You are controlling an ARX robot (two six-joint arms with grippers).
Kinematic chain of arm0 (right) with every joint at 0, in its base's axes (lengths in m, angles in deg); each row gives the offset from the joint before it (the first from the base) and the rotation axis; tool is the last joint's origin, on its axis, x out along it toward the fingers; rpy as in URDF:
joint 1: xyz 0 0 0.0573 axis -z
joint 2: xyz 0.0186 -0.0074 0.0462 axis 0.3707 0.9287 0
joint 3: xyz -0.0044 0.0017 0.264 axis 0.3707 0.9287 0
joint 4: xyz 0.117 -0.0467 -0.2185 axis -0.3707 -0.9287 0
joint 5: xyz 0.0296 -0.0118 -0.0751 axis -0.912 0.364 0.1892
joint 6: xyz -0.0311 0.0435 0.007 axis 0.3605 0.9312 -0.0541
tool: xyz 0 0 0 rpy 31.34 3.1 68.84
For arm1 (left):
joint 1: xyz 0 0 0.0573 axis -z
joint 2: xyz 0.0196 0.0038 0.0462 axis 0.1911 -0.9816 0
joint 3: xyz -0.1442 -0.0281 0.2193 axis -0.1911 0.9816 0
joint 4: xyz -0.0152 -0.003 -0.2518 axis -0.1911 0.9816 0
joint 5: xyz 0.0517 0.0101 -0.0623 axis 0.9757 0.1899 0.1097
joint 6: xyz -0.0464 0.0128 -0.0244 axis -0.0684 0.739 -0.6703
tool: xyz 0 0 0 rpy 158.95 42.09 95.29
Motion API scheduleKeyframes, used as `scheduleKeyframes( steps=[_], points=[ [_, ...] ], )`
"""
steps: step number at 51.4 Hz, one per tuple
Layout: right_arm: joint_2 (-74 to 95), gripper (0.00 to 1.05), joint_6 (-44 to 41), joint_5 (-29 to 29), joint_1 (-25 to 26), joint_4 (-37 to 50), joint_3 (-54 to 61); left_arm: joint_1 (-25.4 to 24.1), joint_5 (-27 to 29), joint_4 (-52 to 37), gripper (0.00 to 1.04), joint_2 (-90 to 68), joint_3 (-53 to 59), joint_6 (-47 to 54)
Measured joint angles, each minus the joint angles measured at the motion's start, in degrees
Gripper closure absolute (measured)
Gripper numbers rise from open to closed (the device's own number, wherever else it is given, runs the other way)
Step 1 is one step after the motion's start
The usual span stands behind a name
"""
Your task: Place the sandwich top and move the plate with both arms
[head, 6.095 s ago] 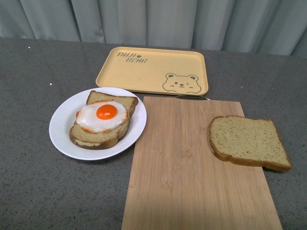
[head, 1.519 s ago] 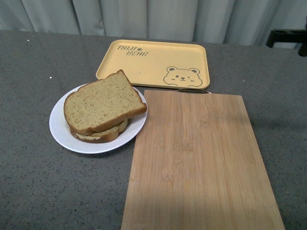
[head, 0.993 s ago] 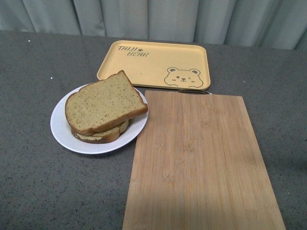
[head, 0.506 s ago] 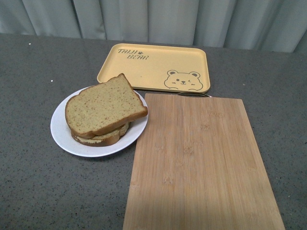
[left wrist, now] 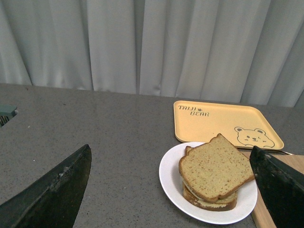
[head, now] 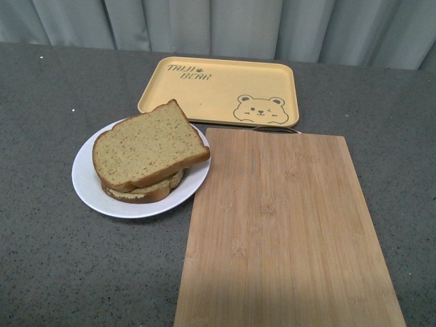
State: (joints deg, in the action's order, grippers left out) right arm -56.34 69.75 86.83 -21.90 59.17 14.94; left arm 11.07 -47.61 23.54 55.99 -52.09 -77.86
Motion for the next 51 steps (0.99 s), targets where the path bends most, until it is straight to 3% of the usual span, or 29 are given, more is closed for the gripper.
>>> scheduleKeyframes(
  steps=[28,51],
  points=[
    [-16.3,1.04,0.0,-0.1,0.0,-15.5,0.0,0.0,0.0,0.0,0.07,0.0,0.0,0.0],
    [-23.3,1.04,0.0,-0.1,0.0,-22.5,0.0,0.0,0.0,0.0,0.07,0.0,0.0,0.0]
  ],
)
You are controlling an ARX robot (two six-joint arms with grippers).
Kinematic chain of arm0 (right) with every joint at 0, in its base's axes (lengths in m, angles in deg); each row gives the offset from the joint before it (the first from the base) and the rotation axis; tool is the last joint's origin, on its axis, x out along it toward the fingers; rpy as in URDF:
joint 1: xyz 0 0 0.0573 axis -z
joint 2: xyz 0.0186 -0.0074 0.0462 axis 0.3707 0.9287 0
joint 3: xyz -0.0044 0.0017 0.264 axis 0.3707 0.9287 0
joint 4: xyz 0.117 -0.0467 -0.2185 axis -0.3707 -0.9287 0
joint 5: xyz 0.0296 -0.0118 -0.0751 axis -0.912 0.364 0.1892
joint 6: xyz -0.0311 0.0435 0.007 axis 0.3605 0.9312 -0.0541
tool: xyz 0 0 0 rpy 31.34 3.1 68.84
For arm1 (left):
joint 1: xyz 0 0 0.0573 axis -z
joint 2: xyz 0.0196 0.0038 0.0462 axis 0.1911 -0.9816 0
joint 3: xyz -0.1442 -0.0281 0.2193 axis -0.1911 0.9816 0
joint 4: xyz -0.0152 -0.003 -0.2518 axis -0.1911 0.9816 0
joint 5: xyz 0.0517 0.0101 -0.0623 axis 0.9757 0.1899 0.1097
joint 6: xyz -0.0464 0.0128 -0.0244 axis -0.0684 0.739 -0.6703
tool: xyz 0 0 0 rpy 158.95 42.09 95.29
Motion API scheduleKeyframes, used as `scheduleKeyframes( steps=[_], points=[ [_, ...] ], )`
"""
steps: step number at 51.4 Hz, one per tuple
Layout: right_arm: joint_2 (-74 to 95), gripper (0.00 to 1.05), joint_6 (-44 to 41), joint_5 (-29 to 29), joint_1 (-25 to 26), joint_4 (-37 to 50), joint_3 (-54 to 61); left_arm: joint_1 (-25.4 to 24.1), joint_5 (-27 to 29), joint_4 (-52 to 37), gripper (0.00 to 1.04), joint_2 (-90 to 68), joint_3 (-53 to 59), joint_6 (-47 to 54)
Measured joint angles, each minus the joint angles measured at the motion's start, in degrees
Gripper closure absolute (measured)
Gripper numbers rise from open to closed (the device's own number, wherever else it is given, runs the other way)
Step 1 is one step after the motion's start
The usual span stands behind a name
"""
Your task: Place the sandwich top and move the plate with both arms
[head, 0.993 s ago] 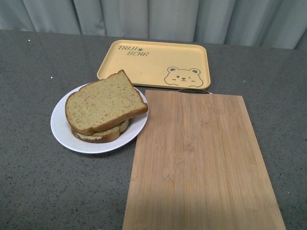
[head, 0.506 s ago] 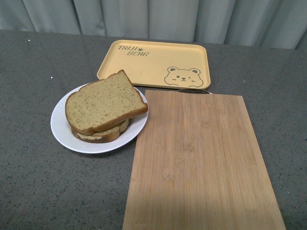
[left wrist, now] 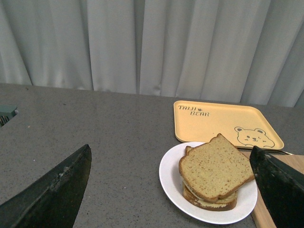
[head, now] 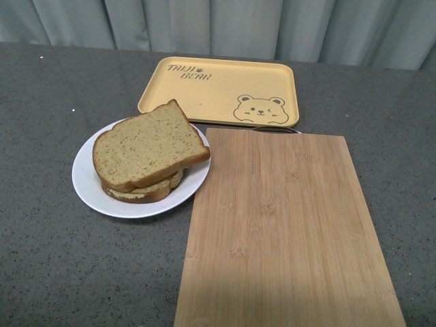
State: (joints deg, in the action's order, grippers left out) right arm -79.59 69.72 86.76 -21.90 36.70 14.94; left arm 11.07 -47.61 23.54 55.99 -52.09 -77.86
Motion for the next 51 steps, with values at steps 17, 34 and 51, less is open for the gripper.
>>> scheduleKeyframes(
  steps=[17,34,51],
  points=[
    [-9.1,1.02,-0.1,0.0,0.0,-9.5,0.0,0.0,0.0,0.0,0.07,0.0,0.0,0.0],
    [-9.1,0.42,-0.1,0.0,0.0,-9.5,0.0,0.0,0.0,0.0,0.07,0.0,0.0,0.0],
    [-9.1,0.09,-0.1,0.0,0.0,-9.5,0.0,4.2,14.9,7.2,0.07,-14.8,-4.4,-13.8]
  ],
)
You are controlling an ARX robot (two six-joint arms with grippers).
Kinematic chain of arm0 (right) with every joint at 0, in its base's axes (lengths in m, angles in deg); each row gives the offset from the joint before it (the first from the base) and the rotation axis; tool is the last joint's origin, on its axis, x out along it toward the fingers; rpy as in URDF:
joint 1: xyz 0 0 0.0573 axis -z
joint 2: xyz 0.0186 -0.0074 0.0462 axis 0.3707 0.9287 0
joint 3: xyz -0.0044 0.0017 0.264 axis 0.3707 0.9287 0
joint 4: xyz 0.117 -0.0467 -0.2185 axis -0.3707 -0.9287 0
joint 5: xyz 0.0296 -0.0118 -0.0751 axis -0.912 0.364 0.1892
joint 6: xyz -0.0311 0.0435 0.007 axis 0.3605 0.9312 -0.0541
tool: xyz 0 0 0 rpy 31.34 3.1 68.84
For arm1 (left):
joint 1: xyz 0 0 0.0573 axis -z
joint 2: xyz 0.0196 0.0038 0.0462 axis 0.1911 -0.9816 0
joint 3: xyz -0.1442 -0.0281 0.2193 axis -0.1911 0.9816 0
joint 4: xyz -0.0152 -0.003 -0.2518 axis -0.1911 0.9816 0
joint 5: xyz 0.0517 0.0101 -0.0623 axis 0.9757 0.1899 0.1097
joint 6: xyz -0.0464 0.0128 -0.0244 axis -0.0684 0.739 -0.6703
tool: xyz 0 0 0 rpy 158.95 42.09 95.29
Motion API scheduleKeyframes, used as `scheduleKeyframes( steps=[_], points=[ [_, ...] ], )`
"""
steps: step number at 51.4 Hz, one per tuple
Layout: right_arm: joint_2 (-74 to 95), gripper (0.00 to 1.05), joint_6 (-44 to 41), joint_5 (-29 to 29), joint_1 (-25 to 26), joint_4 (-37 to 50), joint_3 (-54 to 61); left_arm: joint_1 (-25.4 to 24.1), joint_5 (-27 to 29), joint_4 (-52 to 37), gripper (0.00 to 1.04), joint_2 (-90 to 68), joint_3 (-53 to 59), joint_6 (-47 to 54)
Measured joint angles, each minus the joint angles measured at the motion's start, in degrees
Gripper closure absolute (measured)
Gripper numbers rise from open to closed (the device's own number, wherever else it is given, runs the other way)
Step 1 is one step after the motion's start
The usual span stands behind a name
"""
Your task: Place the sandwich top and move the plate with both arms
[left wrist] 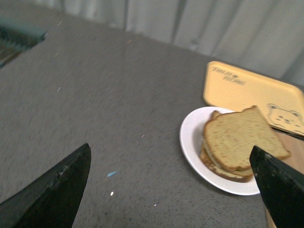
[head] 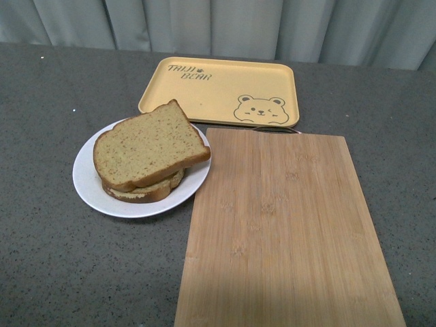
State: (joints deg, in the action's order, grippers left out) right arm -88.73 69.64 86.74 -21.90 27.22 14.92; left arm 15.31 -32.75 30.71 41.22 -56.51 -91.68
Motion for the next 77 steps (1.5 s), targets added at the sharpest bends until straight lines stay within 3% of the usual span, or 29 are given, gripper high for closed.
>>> scheduleKeyframes(
  steps=[11,21,27,34,54,67,70,74,77],
  points=[
    [0.0,0.09,0.0,0.0,0.0,0.0,0.0,0.4,-3.3,-21.0,0.07,-31.9,-3.5,-18.1],
    [0.0,0.09,0.0,0.0,0.0,0.0,0.0,-1.0,-15.5,-38.8,0.07,-63.8,-12.5,-30.8],
    [0.0,0.09,0.0,0.0,0.0,0.0,0.0,-2.2,-21.0,-40.4,0.07,-77.1,-18.0,-34.5],
    [0.0,0.09,0.0,0.0,0.0,0.0,0.0,-3.5,-23.5,-40.6,0.07,-85.4,-21.6,-38.1],
    [0.0,0.09,0.0,0.0,0.0,0.0,0.0,-3.4,-24.8,-38.9,0.07,-93.3,-25.2,-38.9],
    [0.0,0.09,0.0,0.0,0.0,0.0,0.0,-3.2,-26.7,-36.1,0.56,-98.6,-29.3,-40.1],
    [0.0,0.09,0.0,0.0,0.0,0.0,0.0,-3.0,-27.1,-36.0,0.59,-99.6,-30.2,-40.1],
    [0.0,0.09,0.0,0.0,0.0,0.0,0.0,-2.6,-28.1,-36.3,0.54,-101.1,-31.7,-40.1],
    [0.0,0.09,0.0,0.0,0.0,0.0,0.0,-2.4,-29.2,-37.4,0.62,-101.8,-32.4,-40.4]
  ],
)
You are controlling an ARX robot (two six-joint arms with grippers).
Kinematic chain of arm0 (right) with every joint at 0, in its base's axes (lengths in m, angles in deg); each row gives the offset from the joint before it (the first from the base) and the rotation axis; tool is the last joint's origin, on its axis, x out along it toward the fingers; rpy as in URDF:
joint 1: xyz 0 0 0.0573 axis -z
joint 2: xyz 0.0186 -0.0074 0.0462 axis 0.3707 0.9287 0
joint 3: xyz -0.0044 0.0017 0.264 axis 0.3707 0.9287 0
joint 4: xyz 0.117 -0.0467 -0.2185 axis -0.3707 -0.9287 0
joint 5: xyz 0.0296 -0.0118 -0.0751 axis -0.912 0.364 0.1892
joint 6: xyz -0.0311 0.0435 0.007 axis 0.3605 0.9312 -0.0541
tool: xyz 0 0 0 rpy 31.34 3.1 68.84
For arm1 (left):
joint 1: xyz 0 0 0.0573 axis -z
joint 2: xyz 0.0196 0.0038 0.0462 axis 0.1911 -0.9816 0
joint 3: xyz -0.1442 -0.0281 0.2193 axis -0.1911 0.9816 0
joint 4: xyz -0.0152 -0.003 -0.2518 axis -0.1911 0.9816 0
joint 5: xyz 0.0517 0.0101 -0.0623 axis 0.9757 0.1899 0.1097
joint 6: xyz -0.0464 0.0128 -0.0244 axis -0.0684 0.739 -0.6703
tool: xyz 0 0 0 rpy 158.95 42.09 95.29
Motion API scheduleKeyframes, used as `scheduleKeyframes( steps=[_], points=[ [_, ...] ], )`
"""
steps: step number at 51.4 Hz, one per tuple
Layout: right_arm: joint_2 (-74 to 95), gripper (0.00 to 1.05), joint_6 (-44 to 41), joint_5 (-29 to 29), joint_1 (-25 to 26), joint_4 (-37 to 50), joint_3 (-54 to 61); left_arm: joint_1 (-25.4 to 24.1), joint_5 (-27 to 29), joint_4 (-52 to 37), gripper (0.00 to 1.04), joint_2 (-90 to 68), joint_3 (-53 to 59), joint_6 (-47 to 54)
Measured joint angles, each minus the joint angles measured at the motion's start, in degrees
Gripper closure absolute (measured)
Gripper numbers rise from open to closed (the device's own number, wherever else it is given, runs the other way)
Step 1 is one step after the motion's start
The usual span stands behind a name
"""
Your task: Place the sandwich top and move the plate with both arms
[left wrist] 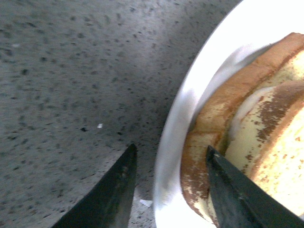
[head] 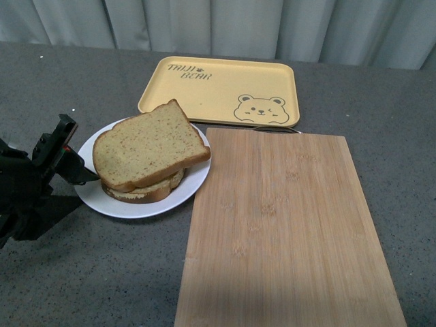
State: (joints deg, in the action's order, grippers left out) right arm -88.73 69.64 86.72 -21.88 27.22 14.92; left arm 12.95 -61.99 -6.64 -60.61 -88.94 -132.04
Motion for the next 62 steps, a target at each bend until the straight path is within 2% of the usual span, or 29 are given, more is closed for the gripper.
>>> scheduleKeyframes(
  steps=[5,10,13,27,35,45,54,62],
  points=[
    [0.0,0.09,0.0,0.0,0.0,0.0,0.0,0.2,-1.2,0.2,0.75,-0.8,-1.2,0.1],
    [0.0,0.09,0.0,0.0,0.0,0.0,0.0,0.0,-3.2,0.8,0.94,-1.9,-2.4,0.3],
    [0.0,0.09,0.0,0.0,0.0,0.0,0.0,-0.3,-5.2,-0.3,1.00,-1.9,-2.6,0.2],
    [0.0,0.09,0.0,0.0,0.0,0.0,0.0,-1.7,-9.5,-10.2,1.01,-0.9,1.3,-4.0],
    [0.0,0.09,0.0,0.0,0.0,0.0,0.0,-2.4,-13.2,-21.5,1.01,0.6,5.9,-9.5],
    [0.0,0.09,0.0,0.0,0.0,0.0,0.0,-1.9,-14.8,-34.3,1.01,2.1,8.2,-15.5],
    [0.0,0.09,0.0,0.0,0.0,0.0,0.0,0.5,-13.1,-30.0,1.01,1.9,3.2,-16.9],
    [0.0,0.09,0.0,0.0,0.0,0.0,0.0,3.9,-10.8,-24.5,1.01,-2.9,-6.0,-17.7]
  ],
)
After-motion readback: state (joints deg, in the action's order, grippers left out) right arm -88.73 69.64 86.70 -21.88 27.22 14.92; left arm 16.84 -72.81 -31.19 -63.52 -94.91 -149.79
